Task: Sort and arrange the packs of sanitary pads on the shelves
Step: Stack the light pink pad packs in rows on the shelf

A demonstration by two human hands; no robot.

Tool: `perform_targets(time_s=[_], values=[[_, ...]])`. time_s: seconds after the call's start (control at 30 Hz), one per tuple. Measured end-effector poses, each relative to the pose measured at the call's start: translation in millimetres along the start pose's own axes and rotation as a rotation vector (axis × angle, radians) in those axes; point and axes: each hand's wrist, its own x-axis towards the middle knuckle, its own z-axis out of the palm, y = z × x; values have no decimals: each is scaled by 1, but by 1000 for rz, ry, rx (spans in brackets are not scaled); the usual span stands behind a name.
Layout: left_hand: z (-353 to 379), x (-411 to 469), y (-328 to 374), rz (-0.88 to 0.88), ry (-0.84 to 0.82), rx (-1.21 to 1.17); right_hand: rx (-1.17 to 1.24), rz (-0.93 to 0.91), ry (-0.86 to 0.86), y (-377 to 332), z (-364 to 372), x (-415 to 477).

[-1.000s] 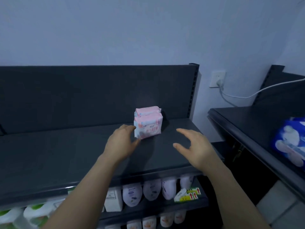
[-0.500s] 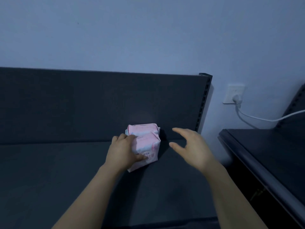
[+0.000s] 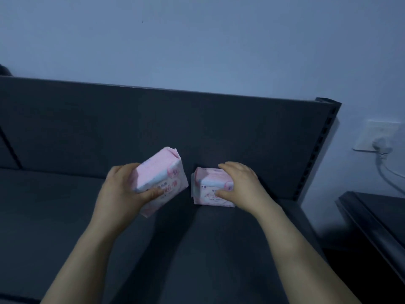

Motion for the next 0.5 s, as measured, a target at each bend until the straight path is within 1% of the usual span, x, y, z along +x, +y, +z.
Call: perform_targets(time_s=[0.1,0.23,0.37,0.5], values=[[-7,1,-5,-35,62,-12,-31,21,-63,-2,17,11],[-9,2,-13,-65,86,-18,-100,64,-49,-2,34,15],[-9,2,-17,-57,60,-34,-78,93,-28,-9,29,9],[-8,1,-16,-36,4,-74,-72,129,-7,-20,13,-20]])
